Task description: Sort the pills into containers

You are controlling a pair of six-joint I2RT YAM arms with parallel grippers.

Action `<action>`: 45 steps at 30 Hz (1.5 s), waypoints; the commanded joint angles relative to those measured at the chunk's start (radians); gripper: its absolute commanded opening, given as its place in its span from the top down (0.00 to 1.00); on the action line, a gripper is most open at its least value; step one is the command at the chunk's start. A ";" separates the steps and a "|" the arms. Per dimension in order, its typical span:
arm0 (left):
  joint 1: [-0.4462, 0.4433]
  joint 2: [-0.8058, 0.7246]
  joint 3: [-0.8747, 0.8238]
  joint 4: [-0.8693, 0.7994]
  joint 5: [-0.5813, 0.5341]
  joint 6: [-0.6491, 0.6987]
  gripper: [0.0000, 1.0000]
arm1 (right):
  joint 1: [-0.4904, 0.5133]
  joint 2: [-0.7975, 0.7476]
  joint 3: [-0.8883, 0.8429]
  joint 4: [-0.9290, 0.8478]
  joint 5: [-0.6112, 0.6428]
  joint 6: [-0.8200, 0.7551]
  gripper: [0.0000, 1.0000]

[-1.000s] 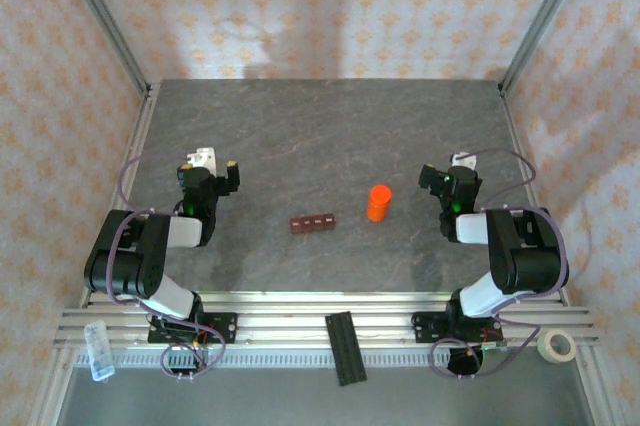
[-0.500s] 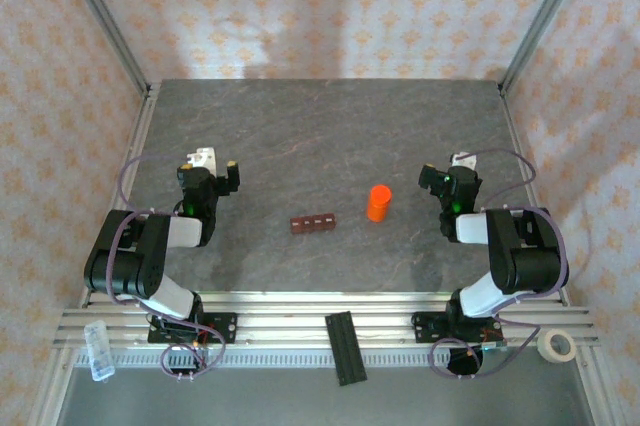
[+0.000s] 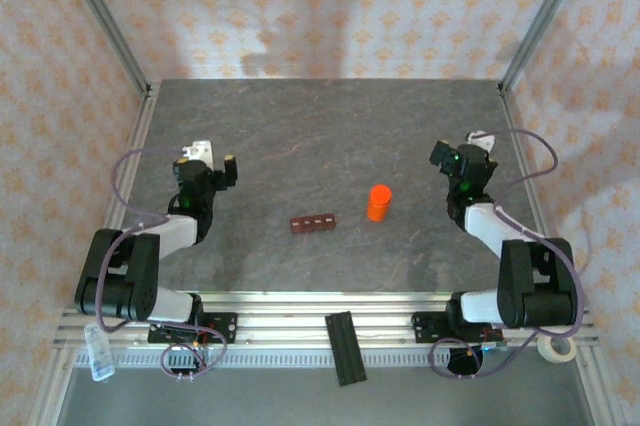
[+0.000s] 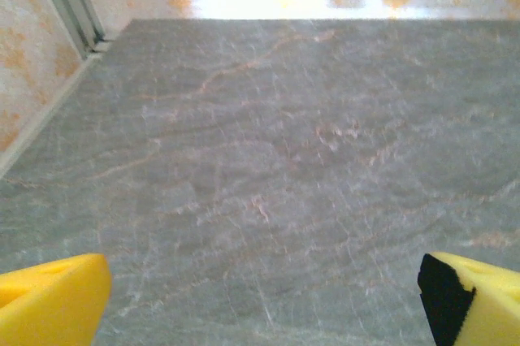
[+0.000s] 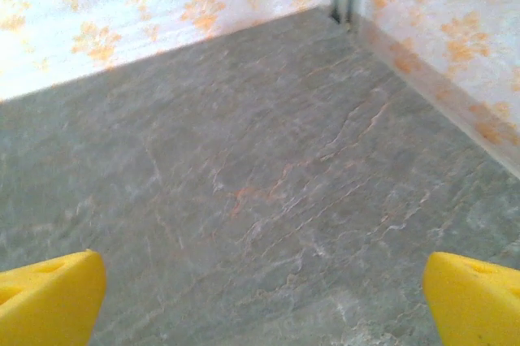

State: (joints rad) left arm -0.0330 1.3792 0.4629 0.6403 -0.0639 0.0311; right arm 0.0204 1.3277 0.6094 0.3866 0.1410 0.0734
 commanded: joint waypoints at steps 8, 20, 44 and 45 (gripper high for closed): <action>-0.033 -0.284 0.182 -0.412 -0.058 -0.238 0.00 | -0.019 -0.045 0.302 -0.487 -0.206 0.295 0.00; -0.135 -0.316 0.292 -0.742 -0.085 -0.410 0.00 | 0.459 0.004 0.566 -0.817 -0.429 0.057 0.04; -0.118 -0.128 0.454 -0.842 -0.132 -0.495 0.00 | 0.947 0.420 0.621 -0.918 -0.226 -0.331 0.01; -0.115 -0.124 0.455 -0.836 -0.128 -0.498 0.00 | 0.953 0.431 0.620 -0.913 -0.215 -0.331 0.01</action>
State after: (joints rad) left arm -0.1608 1.2449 0.8879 -0.1810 -0.1905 -0.4484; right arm 0.9562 1.7321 1.1965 -0.4995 -0.1509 -0.2325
